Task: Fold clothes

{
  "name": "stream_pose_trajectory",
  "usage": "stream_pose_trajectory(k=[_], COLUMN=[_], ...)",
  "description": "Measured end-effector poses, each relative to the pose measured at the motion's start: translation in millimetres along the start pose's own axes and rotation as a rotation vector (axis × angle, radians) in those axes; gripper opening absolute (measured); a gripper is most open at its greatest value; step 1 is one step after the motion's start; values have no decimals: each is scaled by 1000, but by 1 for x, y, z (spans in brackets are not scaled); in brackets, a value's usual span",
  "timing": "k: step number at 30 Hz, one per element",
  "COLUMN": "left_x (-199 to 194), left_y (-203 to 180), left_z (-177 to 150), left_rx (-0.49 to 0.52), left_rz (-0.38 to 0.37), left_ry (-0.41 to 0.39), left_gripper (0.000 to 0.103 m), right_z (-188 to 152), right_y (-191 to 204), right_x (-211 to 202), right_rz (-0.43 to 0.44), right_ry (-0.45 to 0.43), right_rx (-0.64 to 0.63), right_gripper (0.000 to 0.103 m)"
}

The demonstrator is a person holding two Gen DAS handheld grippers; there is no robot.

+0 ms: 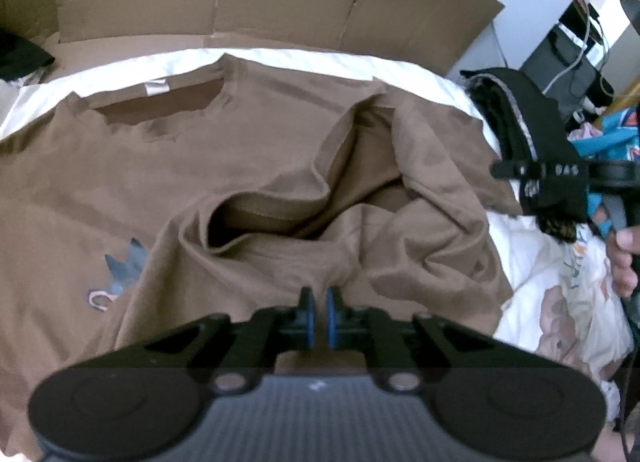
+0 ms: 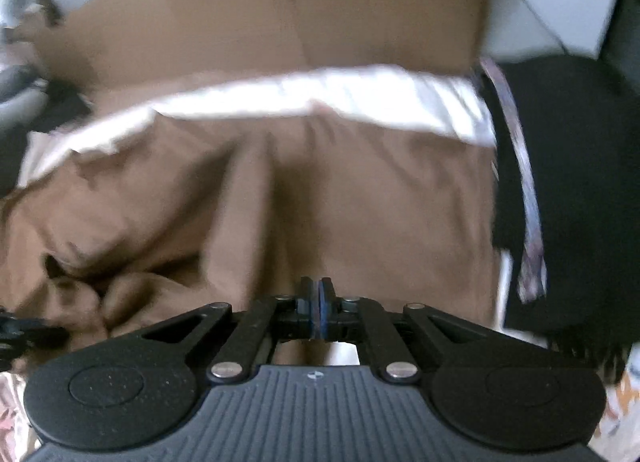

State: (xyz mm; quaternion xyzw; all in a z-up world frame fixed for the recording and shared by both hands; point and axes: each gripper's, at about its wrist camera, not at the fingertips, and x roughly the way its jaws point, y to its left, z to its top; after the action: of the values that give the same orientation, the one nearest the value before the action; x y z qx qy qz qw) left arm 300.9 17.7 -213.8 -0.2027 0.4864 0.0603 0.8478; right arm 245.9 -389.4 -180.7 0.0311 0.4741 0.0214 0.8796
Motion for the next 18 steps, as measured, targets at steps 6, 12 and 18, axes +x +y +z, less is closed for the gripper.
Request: stream_pose_trajectory(k=[6, 12, 18], left_x=[-7, -19, -41], left_y=[3, 7, 22], left_z=[1, 1, 3], left_rx=[-28, -54, -135], left_rz=[-8, -20, -37], left_ry=[-29, -90, -170], left_gripper=[7, 7, 7], right_z=[13, 6, 0], right_y=[42, 68, 77], right_x=[3, 19, 37], right_rz=[78, 55, 17], right_ry=[11, 84, 125], right_rx=[-156, -327, -416], right_gripper=[37, 37, 38])
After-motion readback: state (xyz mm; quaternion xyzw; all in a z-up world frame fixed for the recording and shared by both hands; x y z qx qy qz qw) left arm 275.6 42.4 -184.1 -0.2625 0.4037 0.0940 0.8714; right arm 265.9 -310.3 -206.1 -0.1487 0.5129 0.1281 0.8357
